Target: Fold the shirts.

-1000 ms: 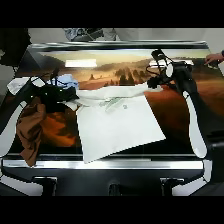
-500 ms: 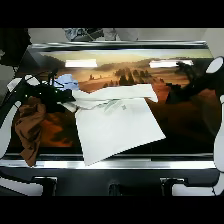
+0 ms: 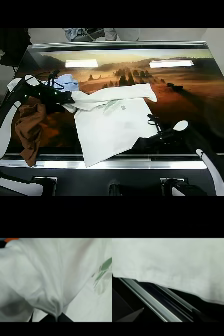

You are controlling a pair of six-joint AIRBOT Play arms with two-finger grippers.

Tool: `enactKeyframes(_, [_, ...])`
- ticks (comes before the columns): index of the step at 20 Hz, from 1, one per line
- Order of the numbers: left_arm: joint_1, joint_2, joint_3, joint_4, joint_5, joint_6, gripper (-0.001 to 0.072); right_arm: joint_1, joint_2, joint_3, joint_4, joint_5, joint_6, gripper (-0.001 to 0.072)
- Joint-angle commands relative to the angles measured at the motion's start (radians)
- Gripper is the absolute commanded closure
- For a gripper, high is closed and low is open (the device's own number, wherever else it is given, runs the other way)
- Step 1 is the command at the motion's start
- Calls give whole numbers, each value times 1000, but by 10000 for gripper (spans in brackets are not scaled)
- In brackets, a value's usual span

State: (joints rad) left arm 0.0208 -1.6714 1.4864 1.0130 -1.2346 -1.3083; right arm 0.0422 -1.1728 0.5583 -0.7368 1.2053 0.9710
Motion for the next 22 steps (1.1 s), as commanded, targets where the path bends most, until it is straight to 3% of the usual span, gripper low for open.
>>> enactKeyframes(1, [0, 0, 0, 1, 0, 4, 681, 169, 24, -101, 133, -216, 56, 6])
enactKeyframes(3, [0, 0, 0, 1, 1, 4, 681, 228, -4, -101, 177, -344, 145, 7])
enactKeyframes(7, [0, 0, 0, 1, 1, 4, 680, 300, -48, -100, 364, -500, 129, 19])
enactKeyframes(8, [0, 0, 0, 1, 1, 4, 681, 314, -48, -100, 362, -569, 129, 93])
enactKeyframes(9, [1, 0, 0, 1, 0, 4, 680, 317, -48, -100, 363, -622, 129, 229])
enactKeyframes(10, [1, 1, 0, 0, -3, 3, 680, 314, -47, -95, 358, -650, 124, 534])
enactKeyframes(11, [1, 2, 3, 0, -8, 3, 681, 298, -47, -81, 355, -649, 101, 670])
enactKeyframes(13, [5, 19, 6, -3, -8, 4, 681, 217, -39, -21, 262, -568, -11, 672])
enactKeyframes(17, [22, 41, 79, -4, -87, 3, 681, -95, 15, 214, -245, -256, -13, 671])
enactKeyframes(19, [19, 40, 86, -5, -163, -1, 680, -273, 34, 340, -436, -189, 8, 671])
enactKeyframes(22, [-21, 39, 37, -19, -238, -21, 681, -493, 36, 433, -431, -193, 8, 670])
